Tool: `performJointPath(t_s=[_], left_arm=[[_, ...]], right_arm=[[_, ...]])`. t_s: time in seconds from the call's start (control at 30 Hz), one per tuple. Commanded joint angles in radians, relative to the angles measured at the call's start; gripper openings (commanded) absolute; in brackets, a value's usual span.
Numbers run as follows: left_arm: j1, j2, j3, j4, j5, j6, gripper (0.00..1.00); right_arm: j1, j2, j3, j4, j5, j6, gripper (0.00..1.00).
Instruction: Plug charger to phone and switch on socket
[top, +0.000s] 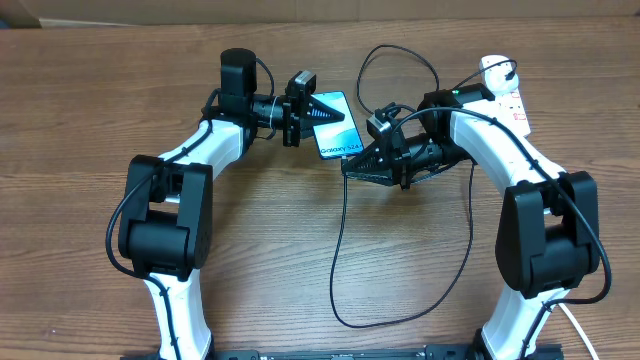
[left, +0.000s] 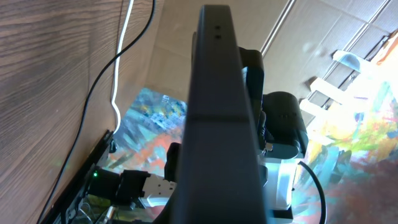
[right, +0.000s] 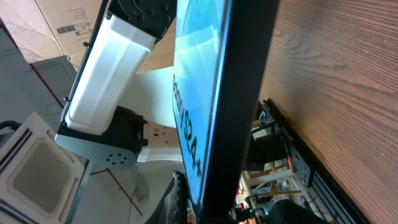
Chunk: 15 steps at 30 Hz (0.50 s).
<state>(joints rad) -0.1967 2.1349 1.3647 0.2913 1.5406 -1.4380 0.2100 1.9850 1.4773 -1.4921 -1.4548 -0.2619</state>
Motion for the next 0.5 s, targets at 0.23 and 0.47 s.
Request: performJointPath(t_s=[0.23,0.47], left_arm=[[-0.013,-0.001,0.013,0.002,0.042,0.002,0.04],[-0.013,-0.001,0.013,0.002,0.042,0.002,0.04]], right_arm=[[-0.004,-0.027,0.021,0.063,-0.039,0.058,0.04],[-0.005,-0.027,0.021,0.134,-0.019,0.132,0.04]])
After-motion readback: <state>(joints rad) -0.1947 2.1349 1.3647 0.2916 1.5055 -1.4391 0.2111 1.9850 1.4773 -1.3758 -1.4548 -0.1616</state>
